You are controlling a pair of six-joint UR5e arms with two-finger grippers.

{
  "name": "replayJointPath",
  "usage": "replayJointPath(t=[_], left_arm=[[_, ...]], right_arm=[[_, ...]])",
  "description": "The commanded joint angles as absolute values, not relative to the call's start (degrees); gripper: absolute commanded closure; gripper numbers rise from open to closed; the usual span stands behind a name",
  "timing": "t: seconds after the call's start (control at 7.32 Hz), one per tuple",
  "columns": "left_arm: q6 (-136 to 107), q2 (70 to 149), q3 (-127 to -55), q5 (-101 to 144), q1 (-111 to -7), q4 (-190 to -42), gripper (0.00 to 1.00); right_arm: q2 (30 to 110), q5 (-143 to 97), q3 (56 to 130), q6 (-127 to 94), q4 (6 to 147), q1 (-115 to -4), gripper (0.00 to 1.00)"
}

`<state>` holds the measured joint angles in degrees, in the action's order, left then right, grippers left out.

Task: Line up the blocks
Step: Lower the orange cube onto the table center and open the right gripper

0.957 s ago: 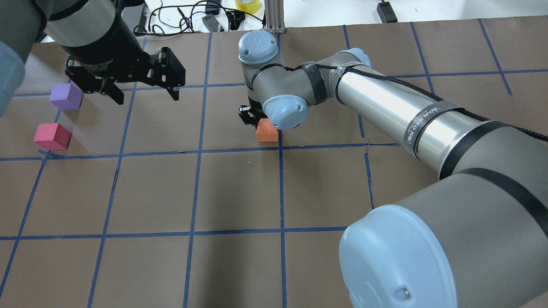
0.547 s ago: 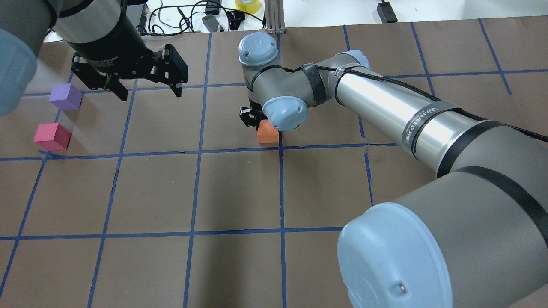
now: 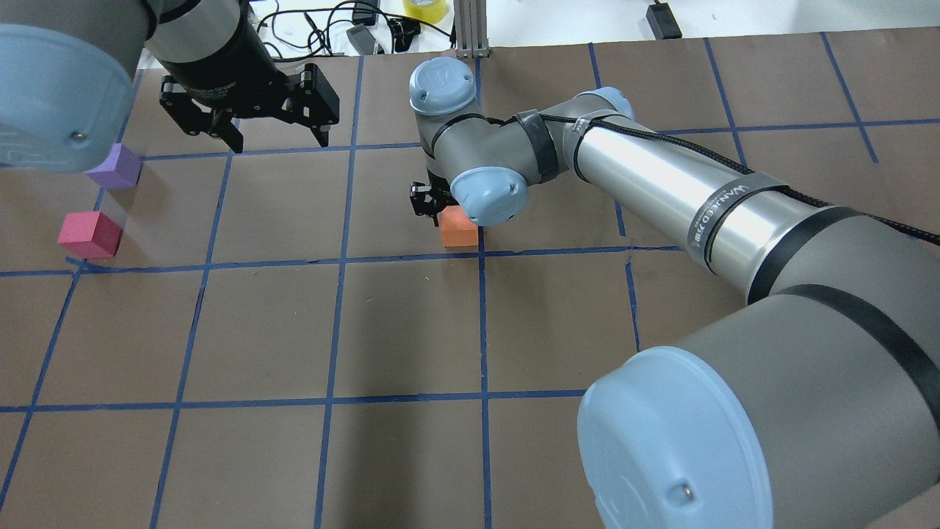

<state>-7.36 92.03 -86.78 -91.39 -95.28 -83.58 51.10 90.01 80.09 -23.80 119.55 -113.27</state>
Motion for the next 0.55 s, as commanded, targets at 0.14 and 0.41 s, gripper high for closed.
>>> replayJointPath(t=[0.14,0.41], left_arm=[[-7.29,95.62,-86.39,-91.41,-95.27,-82.28,0.00],[-7.47,99.12,-87.27,-91.23,-95.27,-79.11,0.00]], right_arm=[[53.78,89.04,79.89,-23.20,115.87,-109.63,0.00],[60.52,88.51,81.12,-9.57,107.36,-102.00,0.00]])
